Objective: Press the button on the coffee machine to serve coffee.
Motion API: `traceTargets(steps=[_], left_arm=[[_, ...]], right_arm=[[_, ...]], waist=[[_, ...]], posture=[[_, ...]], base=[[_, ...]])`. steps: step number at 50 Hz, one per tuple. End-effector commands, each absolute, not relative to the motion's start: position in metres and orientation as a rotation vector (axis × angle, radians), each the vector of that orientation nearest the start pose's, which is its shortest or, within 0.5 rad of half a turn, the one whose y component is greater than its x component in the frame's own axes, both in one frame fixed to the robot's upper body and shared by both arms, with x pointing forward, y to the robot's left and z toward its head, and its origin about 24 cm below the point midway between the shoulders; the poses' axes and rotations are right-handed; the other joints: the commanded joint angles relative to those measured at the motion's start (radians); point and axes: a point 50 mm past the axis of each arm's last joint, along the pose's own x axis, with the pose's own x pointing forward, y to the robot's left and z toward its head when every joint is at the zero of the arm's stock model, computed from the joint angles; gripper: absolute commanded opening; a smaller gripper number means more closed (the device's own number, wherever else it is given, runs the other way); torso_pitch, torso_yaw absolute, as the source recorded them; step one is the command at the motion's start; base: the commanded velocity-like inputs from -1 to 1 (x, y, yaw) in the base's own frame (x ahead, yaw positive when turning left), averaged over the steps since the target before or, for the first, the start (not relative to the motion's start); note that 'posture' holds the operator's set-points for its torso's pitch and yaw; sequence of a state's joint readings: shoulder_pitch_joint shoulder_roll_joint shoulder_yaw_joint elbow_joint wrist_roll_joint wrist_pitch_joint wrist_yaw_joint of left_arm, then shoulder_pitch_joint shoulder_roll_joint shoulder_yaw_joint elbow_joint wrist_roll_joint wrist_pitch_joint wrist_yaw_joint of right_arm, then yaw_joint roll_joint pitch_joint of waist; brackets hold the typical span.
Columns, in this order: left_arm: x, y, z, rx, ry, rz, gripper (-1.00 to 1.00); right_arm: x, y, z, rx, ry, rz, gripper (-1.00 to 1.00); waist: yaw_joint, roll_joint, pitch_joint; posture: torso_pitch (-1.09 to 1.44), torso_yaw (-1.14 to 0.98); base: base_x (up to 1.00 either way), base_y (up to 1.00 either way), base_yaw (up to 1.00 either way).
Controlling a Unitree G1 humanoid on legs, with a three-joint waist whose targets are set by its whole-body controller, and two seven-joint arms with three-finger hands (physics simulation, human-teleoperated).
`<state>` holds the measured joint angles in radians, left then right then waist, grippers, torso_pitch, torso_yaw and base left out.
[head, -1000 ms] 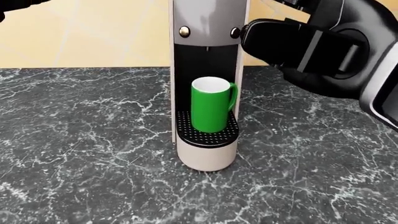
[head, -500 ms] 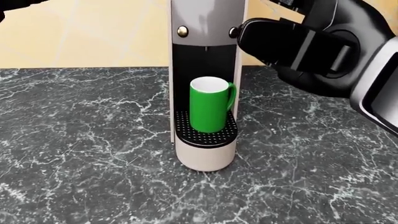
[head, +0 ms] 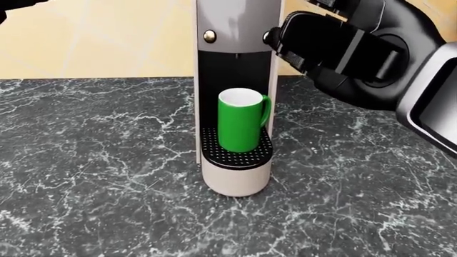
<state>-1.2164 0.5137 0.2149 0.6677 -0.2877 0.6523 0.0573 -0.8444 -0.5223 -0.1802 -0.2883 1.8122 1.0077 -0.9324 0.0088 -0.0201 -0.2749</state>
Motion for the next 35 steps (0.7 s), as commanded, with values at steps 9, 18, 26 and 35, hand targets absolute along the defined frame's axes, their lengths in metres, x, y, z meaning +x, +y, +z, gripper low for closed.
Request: traceTargets(steps=[9, 18, 26, 35], left_arm=[[0.3944, 0.2395, 0.3068, -0.087, -0.084, 0.170, 1.00], [0.3955, 0.2378, 0.3054, -0.087, -0.083, 0.166, 1.00], [0.3954, 0.2373, 0.3066, -0.087, -0.083, 0.166, 1.00], [0.3956, 0.2379, 0.3040, -0.087, -0.081, 0.165, 1.00]], right_arm=[[0.2753, -0.1432, 0.2910, 0.485, 0.161, 0.402, 1.00], [0.2782, -0.1450, 0.2877, 0.493, 0.159, 0.398, 1.00], [0.2793, -0.1453, 0.2902, 0.497, 0.153, 0.397, 1.00], [0.2820, -0.1449, 0.2895, 0.501, 0.152, 0.398, 1.00]], waist=[[0.001, 0.005, -0.013], [0.001, 0.004, -0.013], [0.000, 0.005, -0.014], [0.000, 0.005, -0.014]], posture=[[-0.41, 0.00], [-0.41, 0.00], [-0.41, 0.00], [-0.41, 0.00]], base=[[0.00, 0.00, 0.00], [0.00, 0.00, 0.00], [0.00, 0.00, 0.00], [0.00, 0.00, 0.00]])
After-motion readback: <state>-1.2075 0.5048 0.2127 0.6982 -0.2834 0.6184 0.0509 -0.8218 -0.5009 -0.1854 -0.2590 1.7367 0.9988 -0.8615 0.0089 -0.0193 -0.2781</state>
